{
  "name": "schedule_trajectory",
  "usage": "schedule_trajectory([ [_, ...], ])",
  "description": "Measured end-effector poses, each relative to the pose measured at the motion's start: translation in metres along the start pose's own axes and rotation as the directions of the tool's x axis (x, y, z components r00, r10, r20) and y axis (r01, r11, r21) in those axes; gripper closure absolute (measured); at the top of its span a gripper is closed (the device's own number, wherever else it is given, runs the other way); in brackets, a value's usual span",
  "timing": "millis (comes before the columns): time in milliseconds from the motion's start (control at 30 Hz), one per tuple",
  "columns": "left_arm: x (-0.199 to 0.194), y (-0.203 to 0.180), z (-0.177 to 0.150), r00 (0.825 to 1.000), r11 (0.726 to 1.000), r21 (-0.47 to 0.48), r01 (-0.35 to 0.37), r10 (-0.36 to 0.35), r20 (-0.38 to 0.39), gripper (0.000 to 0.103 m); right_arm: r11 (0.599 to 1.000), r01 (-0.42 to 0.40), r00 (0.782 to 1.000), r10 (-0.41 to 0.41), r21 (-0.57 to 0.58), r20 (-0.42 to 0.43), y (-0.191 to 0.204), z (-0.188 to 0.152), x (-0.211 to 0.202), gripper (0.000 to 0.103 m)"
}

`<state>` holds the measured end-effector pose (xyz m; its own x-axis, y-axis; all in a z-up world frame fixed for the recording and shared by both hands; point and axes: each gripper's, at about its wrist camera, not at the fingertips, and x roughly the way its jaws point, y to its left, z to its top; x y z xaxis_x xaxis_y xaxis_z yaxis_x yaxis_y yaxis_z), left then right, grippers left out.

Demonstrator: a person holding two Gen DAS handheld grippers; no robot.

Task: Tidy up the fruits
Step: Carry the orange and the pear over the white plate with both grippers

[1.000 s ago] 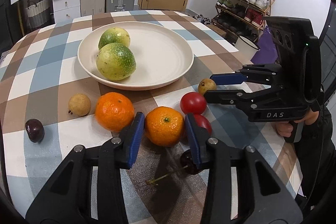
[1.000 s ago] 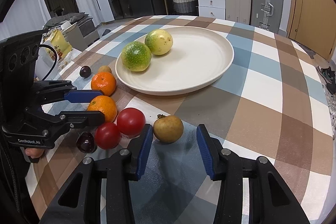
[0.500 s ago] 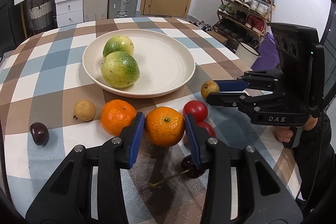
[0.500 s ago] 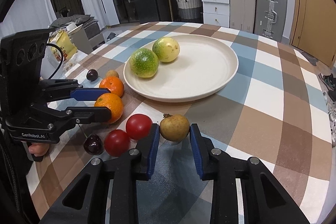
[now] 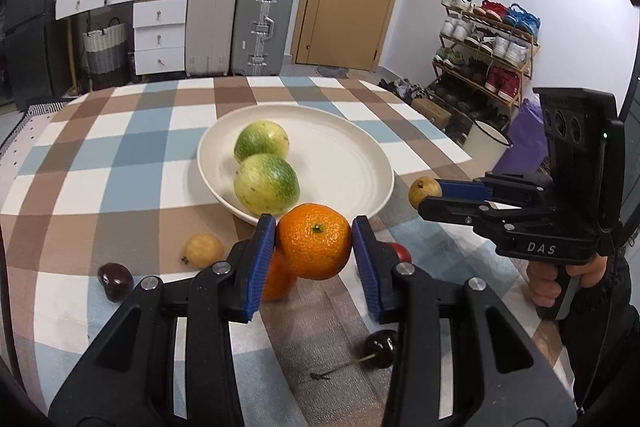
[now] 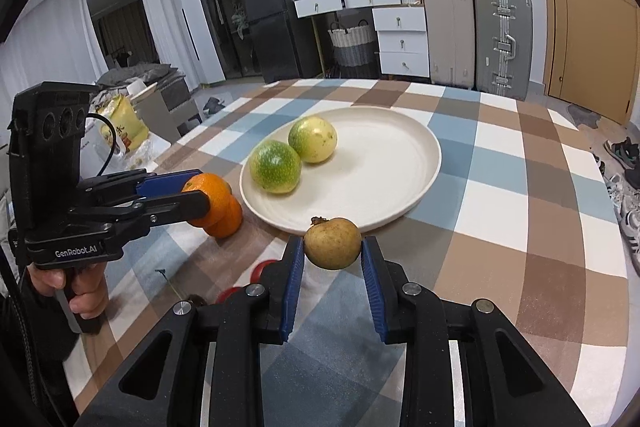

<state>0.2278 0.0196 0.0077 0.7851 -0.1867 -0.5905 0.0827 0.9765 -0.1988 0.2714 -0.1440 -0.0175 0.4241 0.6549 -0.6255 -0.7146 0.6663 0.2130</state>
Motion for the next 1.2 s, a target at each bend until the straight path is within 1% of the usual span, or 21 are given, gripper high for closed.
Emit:
schedule_trajectory([
  [233,-0.008,0.004,0.018,0.998,0.999,-0.007,-0.042,0.042,0.041,0.066,1.000,0.007,0.999,-0.007,0.012,0.053,0.005,0.011,-0.009,0.073],
  [367,-0.010,0.003,0.030,0.997,0.999,0.003,-0.052,0.052,0.065,0.066,0.999,0.029,0.996,-0.032,0.033,0.089,0.005,0.021,-0.014,0.073],
  [633,0.000,-0.003,0.054,0.992,0.997,0.026,-0.073,0.070,0.104,0.066,0.997,0.055,0.989,-0.062,0.060,0.136,0.001,0.038,-0.019,0.073],
  [700,0.005,-0.002,0.058,0.992,0.997,0.020,-0.071,0.069,0.106,0.066,0.996,0.049,0.988,-0.059,0.077,0.140,-0.003,0.041,-0.017,0.073],
  [867,0.021,-0.001,0.066,0.992,0.997,0.013,-0.070,0.069,0.106,0.066,0.993,0.063,0.986,-0.078,0.099,0.150,-0.011,0.048,-0.012,0.073],
  [1200,0.051,-0.009,0.069,0.996,0.998,0.030,-0.055,0.053,0.078,0.066,0.990,0.085,0.985,-0.100,0.116,0.137,-0.021,0.058,0.006,0.073],
])
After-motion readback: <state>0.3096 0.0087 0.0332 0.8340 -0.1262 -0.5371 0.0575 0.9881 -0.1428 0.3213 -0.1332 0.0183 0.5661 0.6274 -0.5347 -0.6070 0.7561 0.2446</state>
